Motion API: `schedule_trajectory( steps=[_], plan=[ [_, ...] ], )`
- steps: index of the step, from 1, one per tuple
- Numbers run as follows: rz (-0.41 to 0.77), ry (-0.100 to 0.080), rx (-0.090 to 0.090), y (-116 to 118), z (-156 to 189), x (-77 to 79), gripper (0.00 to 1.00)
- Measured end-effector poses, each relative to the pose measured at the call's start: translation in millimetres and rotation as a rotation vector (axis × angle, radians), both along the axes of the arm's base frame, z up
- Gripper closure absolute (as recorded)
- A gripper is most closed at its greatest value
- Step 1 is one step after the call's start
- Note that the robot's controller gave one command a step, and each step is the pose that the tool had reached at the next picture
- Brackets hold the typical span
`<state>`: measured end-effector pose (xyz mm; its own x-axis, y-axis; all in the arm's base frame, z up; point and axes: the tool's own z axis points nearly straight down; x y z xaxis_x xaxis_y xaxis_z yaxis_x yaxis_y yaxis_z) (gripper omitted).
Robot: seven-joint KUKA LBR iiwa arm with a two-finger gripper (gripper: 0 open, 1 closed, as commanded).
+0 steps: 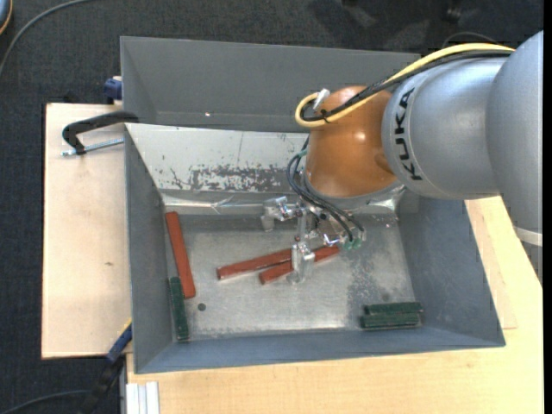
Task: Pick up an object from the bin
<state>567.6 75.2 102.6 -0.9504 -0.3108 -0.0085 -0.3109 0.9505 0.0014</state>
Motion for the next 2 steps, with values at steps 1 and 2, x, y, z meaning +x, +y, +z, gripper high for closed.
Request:
schedule_trajectory(
  steps=[1, 2],
  plan=[
    [-0.028, 0.008, -0.003, -13, 0, -10.6, 0.00],
    [0.063, 0.010, -0.003, -5, -33, -16.3, 0.00]
  ],
)
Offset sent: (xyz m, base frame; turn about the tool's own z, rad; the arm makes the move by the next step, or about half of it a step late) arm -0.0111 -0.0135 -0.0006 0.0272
